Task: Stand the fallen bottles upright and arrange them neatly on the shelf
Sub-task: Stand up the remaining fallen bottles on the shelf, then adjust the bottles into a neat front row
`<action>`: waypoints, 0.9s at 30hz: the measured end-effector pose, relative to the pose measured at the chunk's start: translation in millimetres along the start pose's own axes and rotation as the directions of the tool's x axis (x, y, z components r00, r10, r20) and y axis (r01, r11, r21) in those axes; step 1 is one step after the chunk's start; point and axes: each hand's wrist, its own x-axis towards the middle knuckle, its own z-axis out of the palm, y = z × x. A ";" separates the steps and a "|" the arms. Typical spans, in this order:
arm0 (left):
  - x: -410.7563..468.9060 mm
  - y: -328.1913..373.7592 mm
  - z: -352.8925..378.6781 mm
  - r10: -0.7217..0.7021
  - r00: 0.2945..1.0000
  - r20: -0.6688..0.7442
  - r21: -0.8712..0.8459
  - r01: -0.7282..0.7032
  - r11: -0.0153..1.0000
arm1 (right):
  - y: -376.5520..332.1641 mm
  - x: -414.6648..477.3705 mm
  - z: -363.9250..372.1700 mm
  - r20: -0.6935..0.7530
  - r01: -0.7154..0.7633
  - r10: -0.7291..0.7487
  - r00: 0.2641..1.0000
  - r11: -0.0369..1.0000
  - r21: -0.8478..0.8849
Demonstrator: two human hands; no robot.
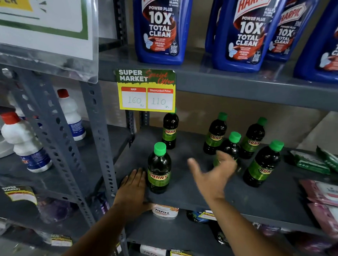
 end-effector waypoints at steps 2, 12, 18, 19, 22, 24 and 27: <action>1.3 1.0 -0.8 0.001 1.000 0.001 0.006 -0.001 1.000 | 18.6 19.2 -18.5 -0.264 -0.084 0.037 0.964 0.982 -0.171; 0.2 2.4 -2.0 -0.004 1.000 0.006 0.020 0.003 1.000 | 61.0 59.9 -62.8 0.282 -0.315 0.384 0.879 0.913 -0.260; 1.5 3.5 -4.5 -0.011 1.000 0.017 0.036 0.011 0.999 | 47.9 21.2 -75.6 0.346 -0.268 0.326 0.880 0.941 -0.207; 1.5 3.6 -3.7 -0.014 1.000 0.021 0.035 0.014 0.999 | 46.7 15.4 -77.8 0.355 -0.262 0.321 0.878 0.943 -0.205; 1.7 4.7 -2.0 -0.009 1.000 0.018 0.020 0.008 1.000 | 49.4 3.2 -82.8 0.352 -0.256 0.308 0.884 0.949 -0.187; 0.8 2.6 -2.0 -0.014 1.000 0.021 0.016 0.014 1.000 | 48.6 0.7 -80.9 0.350 -0.249 0.298 0.888 0.952 -0.177; 0.0 2.7 -2.4 -0.024 0.999 0.021 0.025 0.023 0.999 | 45.1 -0.1 -81.7 0.380 -0.250 0.291 0.878 0.956 -0.156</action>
